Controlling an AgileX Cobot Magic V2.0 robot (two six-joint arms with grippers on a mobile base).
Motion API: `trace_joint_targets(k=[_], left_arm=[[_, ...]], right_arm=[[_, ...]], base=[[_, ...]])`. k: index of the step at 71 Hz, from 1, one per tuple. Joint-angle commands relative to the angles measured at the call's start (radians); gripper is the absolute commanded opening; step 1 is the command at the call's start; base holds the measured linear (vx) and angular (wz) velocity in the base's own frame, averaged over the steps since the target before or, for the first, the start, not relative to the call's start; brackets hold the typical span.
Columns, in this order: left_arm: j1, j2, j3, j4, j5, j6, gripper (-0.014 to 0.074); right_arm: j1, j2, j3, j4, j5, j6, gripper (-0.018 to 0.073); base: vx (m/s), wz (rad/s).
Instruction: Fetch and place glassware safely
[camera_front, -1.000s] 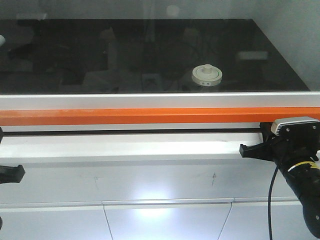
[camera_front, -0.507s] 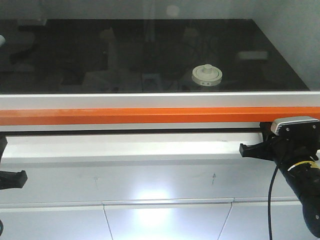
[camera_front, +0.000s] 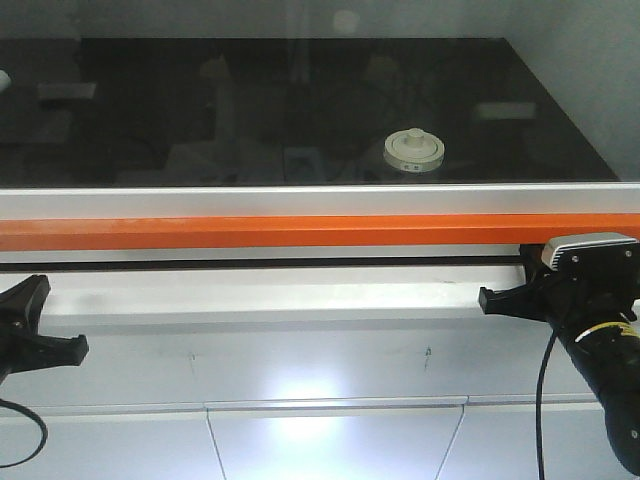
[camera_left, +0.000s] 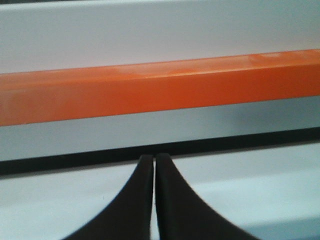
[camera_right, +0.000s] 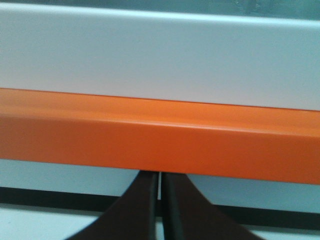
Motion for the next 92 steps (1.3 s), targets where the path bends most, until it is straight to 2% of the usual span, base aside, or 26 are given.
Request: trace_joint_targets(k=[1,28,54,65,92], left_arm=[[0.0,0.058,-0.039,-0.04,-0.171,0.008,-0.0007],[0.0,0.207,-0.118,-0.056,-0.237,0.008,-0.0007],[0.0,0.21,-0.224,-0.05,-0.227,0.016,-0.0007],[0.0,0.21,-0.225,-0.023,-0.256,0.016,-0.0007],[0.0,0.18,-0.225,-0.021,-0.302,0.009,-0.0007]], right_arm=[[0.001,-0.039,-0.031,-0.006,-0.262,-0.012,-0.0003],[0.001,-0.039,-0.031,-0.005,-0.262,-0.011,-0.0003],[0.001,-0.039,-0.031,-0.004,-0.262,-0.011,-0.0003],[0.001,-0.039,-0.031,-0.004,-0.262,-0.011,-0.0003],[0.001,-0.046,-0.031,-0.005,-0.262,-0.011,-0.0003]], base=[[0.0,0.0],[0.0,0.0],[0.0,0.0],[0.0,0.0],[0.0,0.0]])
